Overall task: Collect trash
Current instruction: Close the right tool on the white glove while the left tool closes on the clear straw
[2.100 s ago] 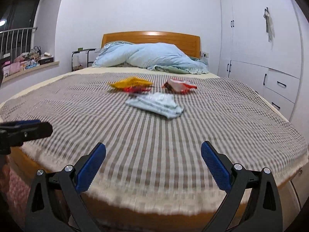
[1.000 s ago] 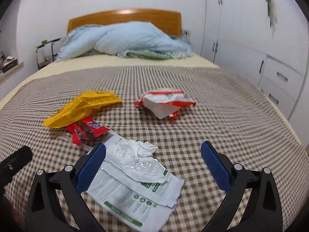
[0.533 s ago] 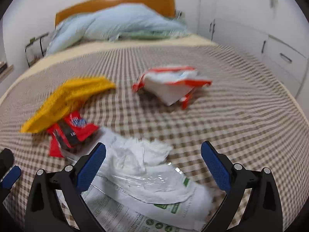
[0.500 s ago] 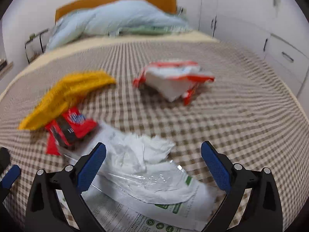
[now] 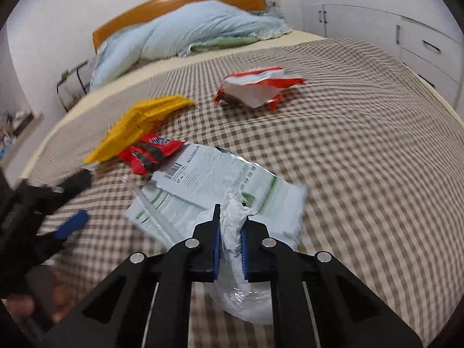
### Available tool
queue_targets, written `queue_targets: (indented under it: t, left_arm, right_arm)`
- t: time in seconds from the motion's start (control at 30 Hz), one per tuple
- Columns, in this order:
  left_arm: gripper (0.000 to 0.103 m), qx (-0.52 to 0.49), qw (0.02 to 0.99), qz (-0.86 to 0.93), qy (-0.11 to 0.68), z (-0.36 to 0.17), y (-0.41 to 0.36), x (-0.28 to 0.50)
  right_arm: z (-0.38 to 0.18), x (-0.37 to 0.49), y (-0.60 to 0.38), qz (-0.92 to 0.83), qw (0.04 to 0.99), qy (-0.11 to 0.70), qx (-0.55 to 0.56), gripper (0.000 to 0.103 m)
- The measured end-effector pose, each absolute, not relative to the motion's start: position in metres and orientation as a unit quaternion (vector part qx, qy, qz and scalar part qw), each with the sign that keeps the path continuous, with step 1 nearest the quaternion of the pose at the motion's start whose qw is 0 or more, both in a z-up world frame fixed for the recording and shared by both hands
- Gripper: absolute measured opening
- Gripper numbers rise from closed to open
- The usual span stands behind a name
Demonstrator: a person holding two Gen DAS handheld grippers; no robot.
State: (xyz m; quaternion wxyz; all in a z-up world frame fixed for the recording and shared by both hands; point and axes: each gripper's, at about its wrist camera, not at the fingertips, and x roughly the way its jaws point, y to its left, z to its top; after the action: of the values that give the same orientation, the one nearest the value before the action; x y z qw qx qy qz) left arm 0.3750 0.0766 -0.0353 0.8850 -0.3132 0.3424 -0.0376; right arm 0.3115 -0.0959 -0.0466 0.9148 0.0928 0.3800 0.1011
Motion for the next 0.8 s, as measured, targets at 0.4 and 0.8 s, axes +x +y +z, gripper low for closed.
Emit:
queue_targets:
  t: [0.4,0.8]
  left_arm:
    - [0.079,-0.205,0.886,-0.053,0.413,-0.043,0.003,0.36]
    - [0.032,-0.159,0.882,-0.034,0.443,-0.057,-0.014,0.366]
  right_arm:
    - [-0.066,0.276,-0.091,0.1,0.896,0.421,0.094,0.011]
    - [-0.068,0.268,-0.089,0.124,0.887,0.436,0.086,0.011]
